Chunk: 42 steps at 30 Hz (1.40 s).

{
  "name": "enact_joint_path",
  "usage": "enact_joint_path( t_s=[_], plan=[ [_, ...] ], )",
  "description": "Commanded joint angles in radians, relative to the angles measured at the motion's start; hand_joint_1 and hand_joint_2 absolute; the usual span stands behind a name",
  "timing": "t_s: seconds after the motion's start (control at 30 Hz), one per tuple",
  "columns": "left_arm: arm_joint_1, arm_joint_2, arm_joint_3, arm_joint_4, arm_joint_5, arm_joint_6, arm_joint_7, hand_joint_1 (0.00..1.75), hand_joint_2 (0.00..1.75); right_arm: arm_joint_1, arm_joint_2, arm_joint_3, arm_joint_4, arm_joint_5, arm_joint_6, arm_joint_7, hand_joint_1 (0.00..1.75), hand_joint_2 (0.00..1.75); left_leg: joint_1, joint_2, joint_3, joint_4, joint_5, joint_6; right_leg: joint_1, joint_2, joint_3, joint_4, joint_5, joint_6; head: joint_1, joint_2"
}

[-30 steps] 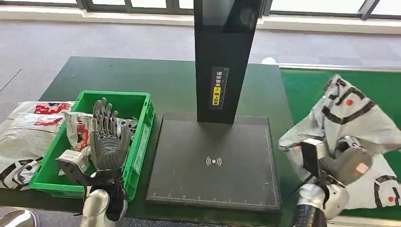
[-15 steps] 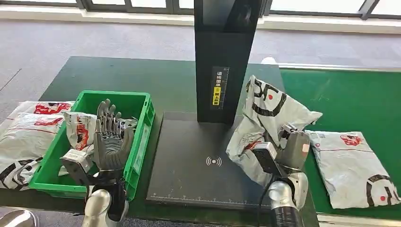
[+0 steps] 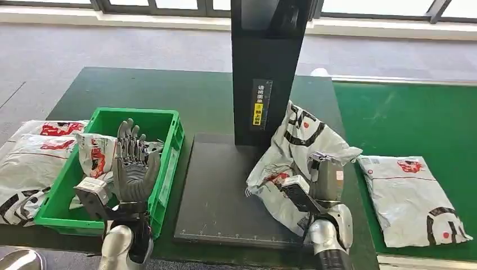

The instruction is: Moved the parcel from conveyor to table for the left to box.

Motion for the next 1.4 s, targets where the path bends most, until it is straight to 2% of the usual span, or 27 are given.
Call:
enact_joint_path(
  t_s=[0.03,0.17,0.7,0.83,0.87,0.97,1.0,1.17,1.4],
  plan=[
    [-0.042,-0.019,0.014,0.057,-0.003,-0.001,0.001,0.00,1.75,-0.031,-0.057,0.113,0.172,0.066,0.092,0.010,1.75,1.75,0.000,0.000,0.002,-0.001,0.000,0.000,0.000,-0.001,0.002,-0.002,0.000,-0.001,0.000,0.000],
    [-0.040,-0.019,0.018,0.057,-0.003,-0.006,0.001,0.00,1.75,-0.035,-0.057,0.132,0.196,0.081,0.105,-0.016,1.75,1.75,0.000,0.001,0.003,-0.003,0.000,0.000,0.001,-0.001,0.003,-0.004,0.001,-0.001,0.000,0.000],
    [-0.040,-0.019,0.018,0.057,-0.003,-0.006,0.001,0.00,1.75,-0.035,-0.057,0.132,0.196,0.081,0.105,-0.016,1.75,1.75,0.000,0.000,0.001,-0.001,0.000,0.000,0.001,-0.001,0.002,-0.002,0.000,-0.001,0.000,0.000],
    [-0.050,-0.025,0.029,0.067,-0.013,-0.016,0.001,0.00,1.75,-0.041,-0.067,0.179,0.193,0.073,0.184,-0.053,1.75,1.75,0.000,0.000,0.001,0.000,0.000,0.000,0.000,-0.001,0.002,-0.001,0.000,-0.001,0.000,0.000],
    [-0.053,-0.027,0.032,0.068,-0.016,-0.017,0.001,0.00,1.75,-0.040,-0.074,0.201,0.186,0.050,0.192,-0.053,0.00,1.75,0.000,0.001,0.002,-0.003,0.001,0.000,0.000,-0.001,0.004,-0.004,0.001,-0.001,0.000,0.000],
    [-0.057,-0.034,0.041,0.071,-0.025,-0.017,0.001,0.00,1.75,-0.039,-0.090,0.241,0.163,-0.017,0.200,-0.053,0.00,1.75,0.000,0.001,0.001,-0.001,0.000,0.000,0.000,-0.001,0.001,-0.001,0.000,-0.001,0.000,0.000],
    [-0.057,-0.036,0.043,0.072,-0.028,-0.018,0.001,0.00,1.75,-0.035,-0.093,0.247,0.147,-0.043,0.199,-0.053,0.00,0.00,0.000,0.001,0.001,-0.002,0.000,0.000,0.000,-0.001,0.002,-0.002,0.001,-0.001,0.000,0.000],
    [-0.056,-0.046,0.049,0.070,-0.041,-0.017,0.001,0.00,1.75,-0.018,-0.106,0.243,0.078,-0.119,0.214,-0.053,0.00,0.00,0.000,-0.001,0.000,-0.001,0.000,0.000,0.000,-0.003,0.001,-0.002,0.000,-0.001,0.000,0.000],
    [-0.054,-0.046,0.049,0.067,-0.044,-0.016,0.001,0.00,1.75,-0.021,-0.107,0.240,0.076,-0.124,0.222,-0.053,0.00,0.00,0.000,-0.001,0.000,-0.001,0.000,0.000,0.000,-0.002,0.001,-0.001,0.000,-0.001,0.000,0.000]
  ],
)
